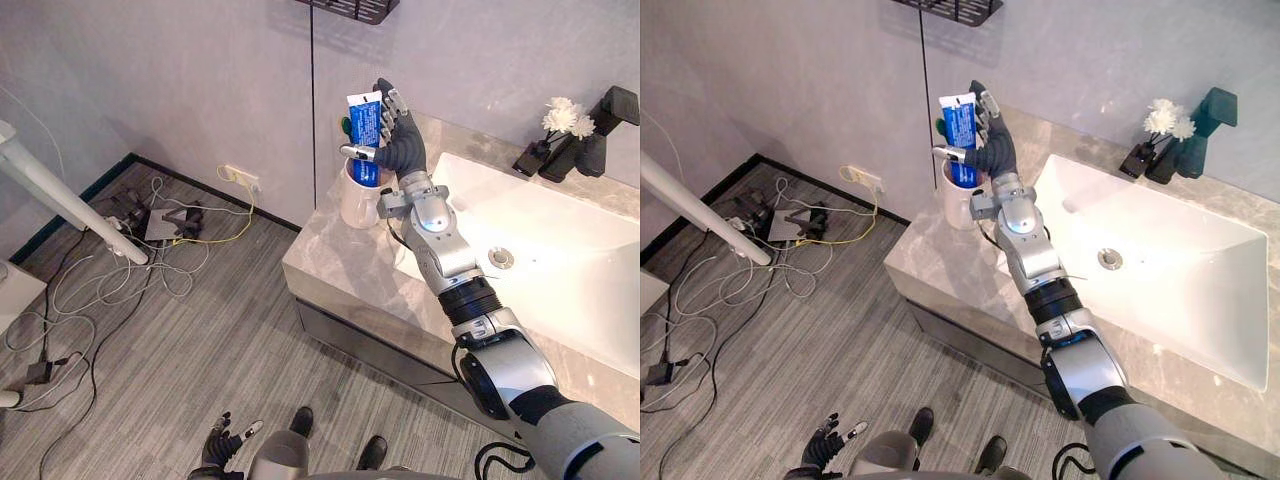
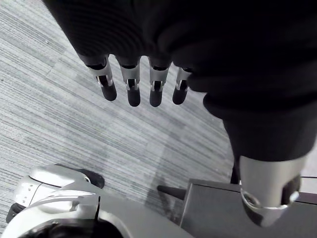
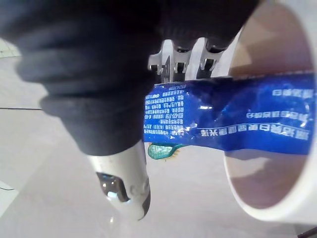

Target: Organize washtable

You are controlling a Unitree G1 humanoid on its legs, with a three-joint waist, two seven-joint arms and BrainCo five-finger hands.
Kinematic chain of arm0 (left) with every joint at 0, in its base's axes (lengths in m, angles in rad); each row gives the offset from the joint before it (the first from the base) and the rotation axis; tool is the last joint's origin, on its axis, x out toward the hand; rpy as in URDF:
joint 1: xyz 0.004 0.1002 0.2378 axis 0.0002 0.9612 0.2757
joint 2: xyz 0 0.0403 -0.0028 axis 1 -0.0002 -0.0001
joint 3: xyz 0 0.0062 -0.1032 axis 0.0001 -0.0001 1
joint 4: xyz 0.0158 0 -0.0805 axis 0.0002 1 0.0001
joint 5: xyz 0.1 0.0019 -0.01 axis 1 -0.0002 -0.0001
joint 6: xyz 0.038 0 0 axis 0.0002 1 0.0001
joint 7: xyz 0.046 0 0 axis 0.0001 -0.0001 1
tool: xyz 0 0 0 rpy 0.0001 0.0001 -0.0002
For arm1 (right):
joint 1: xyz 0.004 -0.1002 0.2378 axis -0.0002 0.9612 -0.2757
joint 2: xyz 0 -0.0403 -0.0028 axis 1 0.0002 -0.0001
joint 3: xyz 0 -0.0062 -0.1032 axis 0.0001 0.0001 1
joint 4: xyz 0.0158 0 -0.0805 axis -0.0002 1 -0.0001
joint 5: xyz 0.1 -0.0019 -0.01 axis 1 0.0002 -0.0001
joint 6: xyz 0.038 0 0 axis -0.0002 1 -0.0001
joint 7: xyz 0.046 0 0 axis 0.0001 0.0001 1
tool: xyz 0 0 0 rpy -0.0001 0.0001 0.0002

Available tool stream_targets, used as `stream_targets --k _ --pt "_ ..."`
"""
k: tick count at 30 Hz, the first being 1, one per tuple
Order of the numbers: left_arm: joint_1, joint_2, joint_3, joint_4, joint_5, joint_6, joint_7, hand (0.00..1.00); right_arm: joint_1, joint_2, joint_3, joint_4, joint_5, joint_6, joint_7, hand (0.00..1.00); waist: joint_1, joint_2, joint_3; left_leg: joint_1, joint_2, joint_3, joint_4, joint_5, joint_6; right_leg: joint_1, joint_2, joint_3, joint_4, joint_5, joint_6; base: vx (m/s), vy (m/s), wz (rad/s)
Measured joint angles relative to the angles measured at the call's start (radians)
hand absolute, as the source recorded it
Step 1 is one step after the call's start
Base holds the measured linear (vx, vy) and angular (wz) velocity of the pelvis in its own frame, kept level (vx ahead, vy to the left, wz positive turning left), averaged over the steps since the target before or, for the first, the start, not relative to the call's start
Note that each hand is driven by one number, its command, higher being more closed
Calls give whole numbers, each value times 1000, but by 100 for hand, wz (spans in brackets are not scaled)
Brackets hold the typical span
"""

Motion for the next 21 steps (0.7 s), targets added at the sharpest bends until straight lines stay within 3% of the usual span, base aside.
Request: stream_targets --k 8,11,14,21 --pt "3 4 0 10 0 2 -1 0 75 -14 -24 -165 0 6 6 0 -24 -4 -2 13 1 7 -5 0 0 8 0 6 0 0 0 -1 3 -2" --pt "13 10 1 12 1 3 -2 0 86 -71 -43 -296 1 -1 25 0 -49 -14 -8 21 2 10 -9 0 0 13 0 8 -2 0 0 -3 10 -3" --pt "14 16 3 17 1 3 -3 0 114 -125 -89 -391 1 -15 41 0 -53 -26 -17 31 3 21 -15 0 0 16 1 16 -2 0 0 4 14 -11" --pt "14 23 7 64 1 3 -5 0 200 -285 -310 -602 45 -88 49 0 -107 -36 -41 45 1 39 -19 0 0 18 -2 38 -2 3 3 -7 21 -8"
